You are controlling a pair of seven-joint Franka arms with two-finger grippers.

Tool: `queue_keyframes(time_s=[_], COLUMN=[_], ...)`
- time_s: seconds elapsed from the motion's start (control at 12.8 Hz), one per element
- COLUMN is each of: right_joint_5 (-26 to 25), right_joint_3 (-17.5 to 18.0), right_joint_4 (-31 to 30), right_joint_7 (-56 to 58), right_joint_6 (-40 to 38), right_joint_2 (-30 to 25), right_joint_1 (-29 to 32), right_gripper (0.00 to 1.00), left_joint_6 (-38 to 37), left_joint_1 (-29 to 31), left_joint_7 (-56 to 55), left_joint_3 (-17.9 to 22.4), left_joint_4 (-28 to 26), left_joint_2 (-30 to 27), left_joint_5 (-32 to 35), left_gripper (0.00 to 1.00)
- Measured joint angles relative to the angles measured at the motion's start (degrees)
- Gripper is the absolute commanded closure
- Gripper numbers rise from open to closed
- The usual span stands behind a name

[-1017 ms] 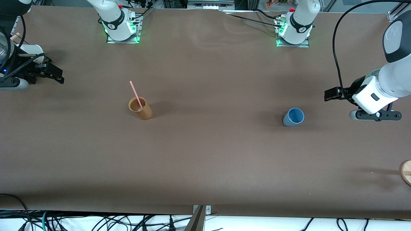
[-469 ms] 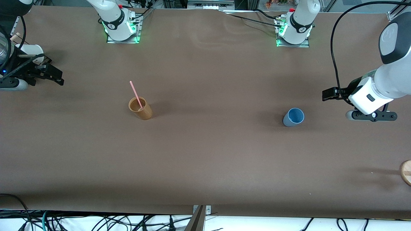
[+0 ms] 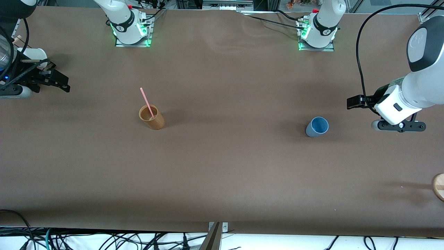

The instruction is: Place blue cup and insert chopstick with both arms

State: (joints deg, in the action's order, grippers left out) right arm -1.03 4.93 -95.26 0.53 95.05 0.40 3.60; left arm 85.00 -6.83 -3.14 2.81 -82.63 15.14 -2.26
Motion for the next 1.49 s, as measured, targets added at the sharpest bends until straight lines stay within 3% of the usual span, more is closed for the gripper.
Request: queue_keyframes(time_s=[1.49], right_joint_5=[0.0], right_joint_3=[0.0], right_joint_4=[0.0], right_joint_7=[0.0], right_joint_6=[0.0], right_joint_2=[0.0], right_joint_1=[0.0], right_gripper=[0.0], left_joint_6=[2.9], left_joint_1=[0.6], left_joint_7=[2.6], left_joint_3=[0.2], left_joint_4=[-1.4], left_joint_2=[0.0], left_joint_5=[0.1], left_gripper=[0.0])
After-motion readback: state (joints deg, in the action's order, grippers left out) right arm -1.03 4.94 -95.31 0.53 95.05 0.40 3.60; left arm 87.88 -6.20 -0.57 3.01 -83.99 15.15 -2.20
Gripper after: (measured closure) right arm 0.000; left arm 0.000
